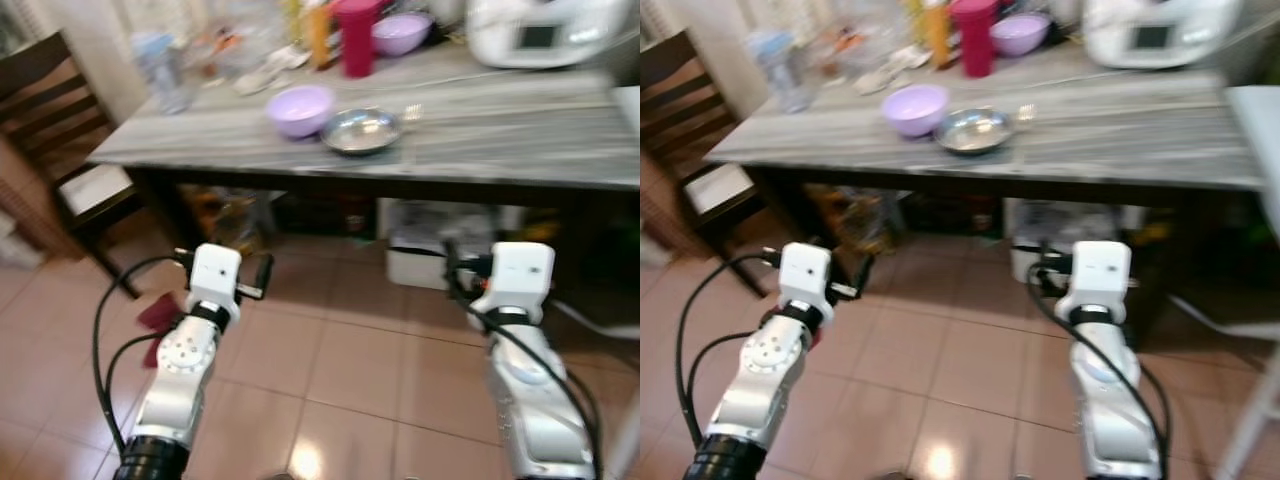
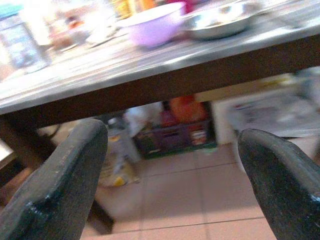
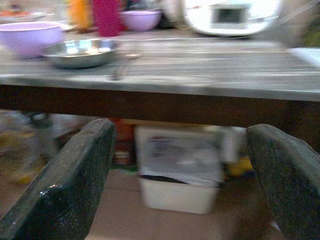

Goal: Setting the table

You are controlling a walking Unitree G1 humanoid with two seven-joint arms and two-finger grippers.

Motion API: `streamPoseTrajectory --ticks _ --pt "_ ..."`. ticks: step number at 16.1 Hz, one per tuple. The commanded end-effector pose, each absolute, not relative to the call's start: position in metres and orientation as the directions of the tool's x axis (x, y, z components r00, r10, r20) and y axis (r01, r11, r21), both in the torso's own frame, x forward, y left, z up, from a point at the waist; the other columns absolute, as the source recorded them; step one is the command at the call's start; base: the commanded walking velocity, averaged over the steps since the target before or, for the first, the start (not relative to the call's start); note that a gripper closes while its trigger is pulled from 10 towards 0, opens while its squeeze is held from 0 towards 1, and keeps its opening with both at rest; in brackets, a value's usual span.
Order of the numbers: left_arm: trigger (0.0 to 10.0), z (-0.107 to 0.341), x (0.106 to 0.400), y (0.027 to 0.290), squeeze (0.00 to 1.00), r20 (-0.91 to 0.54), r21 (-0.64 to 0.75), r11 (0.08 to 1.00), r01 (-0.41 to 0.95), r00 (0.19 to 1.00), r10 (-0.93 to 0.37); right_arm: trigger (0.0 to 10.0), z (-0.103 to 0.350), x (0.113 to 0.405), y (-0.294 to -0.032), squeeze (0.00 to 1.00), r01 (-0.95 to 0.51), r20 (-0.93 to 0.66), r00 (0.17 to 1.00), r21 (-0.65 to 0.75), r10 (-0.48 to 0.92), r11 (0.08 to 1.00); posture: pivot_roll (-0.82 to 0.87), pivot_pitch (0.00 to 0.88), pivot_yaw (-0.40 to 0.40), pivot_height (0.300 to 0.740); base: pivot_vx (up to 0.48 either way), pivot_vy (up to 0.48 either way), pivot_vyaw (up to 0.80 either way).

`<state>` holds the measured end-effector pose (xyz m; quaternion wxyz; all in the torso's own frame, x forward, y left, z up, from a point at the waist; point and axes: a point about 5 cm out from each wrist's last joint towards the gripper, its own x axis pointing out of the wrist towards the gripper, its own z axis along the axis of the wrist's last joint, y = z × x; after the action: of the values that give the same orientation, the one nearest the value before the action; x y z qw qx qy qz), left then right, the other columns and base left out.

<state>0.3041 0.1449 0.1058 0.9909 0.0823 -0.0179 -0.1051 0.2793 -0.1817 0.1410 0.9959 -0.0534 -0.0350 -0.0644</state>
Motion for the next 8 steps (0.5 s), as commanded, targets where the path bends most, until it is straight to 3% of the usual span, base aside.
streamPoseTrajectory --ticks 1,7,8 --pt "10.0 0.1058 0.3022 0.1524 0.0 0.023 0.178 0.962 0.206 0.977 -0.213 10.0 0.142 0.2802 -0.171 0.0 0.105 0.085 0.992 -0.098 -0.097 0.99 -0.21 0.078 0.125 0.74 0.0 0.0 0.0" --pt "10.0 0.1109 0.3001 0.1472 0.0 0.051 0.12 0.946 0.301 0.95 -0.309 10.0 0.1395 0.2792 -0.1645 0.0 0.048 0.056 0.997 -0.089 -0.043 0.995 -0.21 0.08 0.125 0.74 0.0 0.0 0.0" --pt "10.0 0.1107 0.2996 0.1454 0.0 0.052 0.112 0.943 0.313 0.946 -0.32 10.0 0.1397 0.2795 -0.1645 0.0 0.05 0.057 0.997 -0.089 -0.045 0.995 -0.21 0.08 0.125 0.74 0.0 -0.304 0.0"
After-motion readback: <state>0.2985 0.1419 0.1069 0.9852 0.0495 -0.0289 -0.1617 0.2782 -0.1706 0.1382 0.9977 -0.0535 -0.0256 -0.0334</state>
